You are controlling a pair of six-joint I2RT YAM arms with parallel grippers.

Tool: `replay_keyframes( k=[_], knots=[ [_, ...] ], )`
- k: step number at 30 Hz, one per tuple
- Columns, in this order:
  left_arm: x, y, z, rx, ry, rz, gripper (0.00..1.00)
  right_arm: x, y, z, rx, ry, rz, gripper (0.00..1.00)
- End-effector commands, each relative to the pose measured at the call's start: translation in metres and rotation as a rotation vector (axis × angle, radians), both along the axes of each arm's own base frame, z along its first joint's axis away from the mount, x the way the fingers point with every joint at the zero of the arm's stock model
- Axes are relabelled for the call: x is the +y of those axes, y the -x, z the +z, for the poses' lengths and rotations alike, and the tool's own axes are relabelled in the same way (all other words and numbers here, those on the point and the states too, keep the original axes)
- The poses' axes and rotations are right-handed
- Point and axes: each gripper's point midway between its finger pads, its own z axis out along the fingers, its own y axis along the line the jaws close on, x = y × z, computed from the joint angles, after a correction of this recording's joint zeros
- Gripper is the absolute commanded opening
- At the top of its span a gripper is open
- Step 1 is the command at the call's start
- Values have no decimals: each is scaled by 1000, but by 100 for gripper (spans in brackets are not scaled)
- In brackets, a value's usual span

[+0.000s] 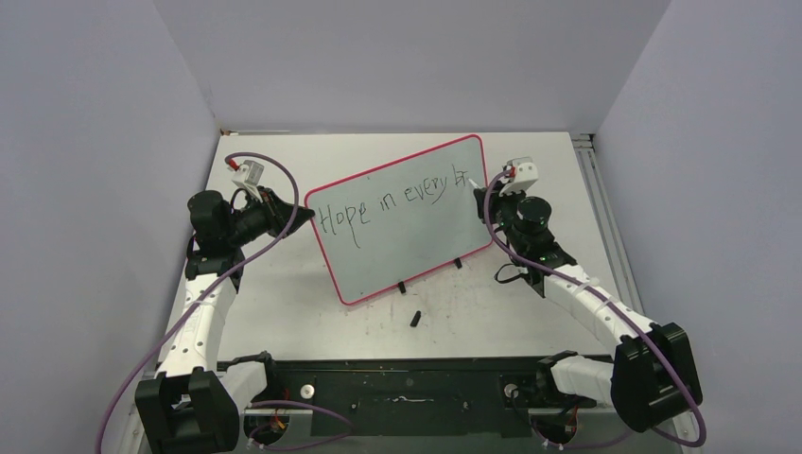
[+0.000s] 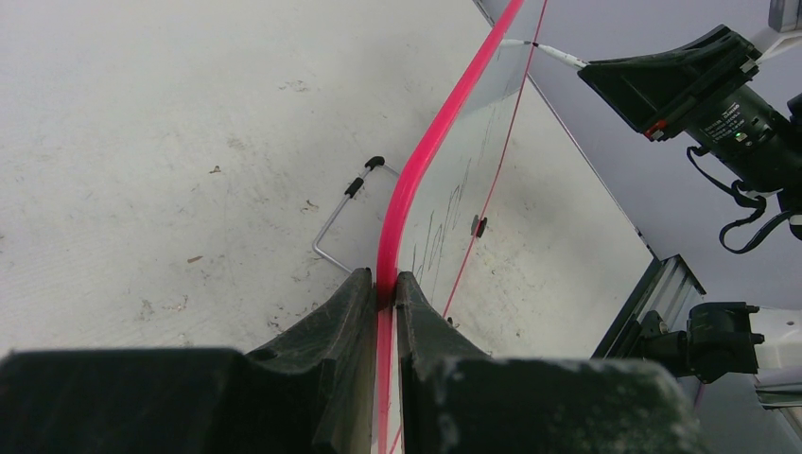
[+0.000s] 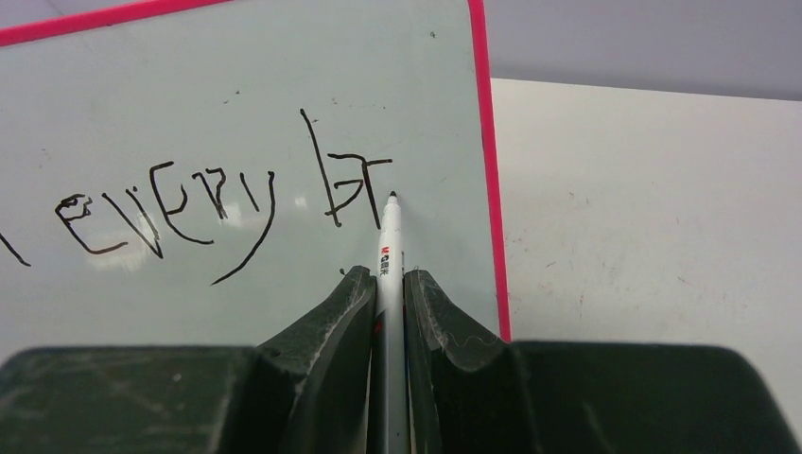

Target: Write a sentence on the whiteboard

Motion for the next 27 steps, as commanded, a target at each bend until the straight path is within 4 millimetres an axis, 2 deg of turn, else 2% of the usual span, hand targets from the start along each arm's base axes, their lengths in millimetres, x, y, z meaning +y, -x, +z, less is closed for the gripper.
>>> replay_keyframes(
  k=[1, 8, 17, 27],
  knots=[
    [0, -1, 8, -20, -20, -1, 0, 5, -7, 17, -52, -28, 16, 5],
    [0, -1, 7, -18, -20, 0, 0, 1, -11, 12, -42, -23, -15, 5],
    [0, -1, 7, -17, -21, -1, 0, -5, -16, 22, -69, -28, -57, 5],
    [0, -1, 7, -15, -20, -1, 0, -3, -16, 29, -93, -29, -41, 5]
  ],
)
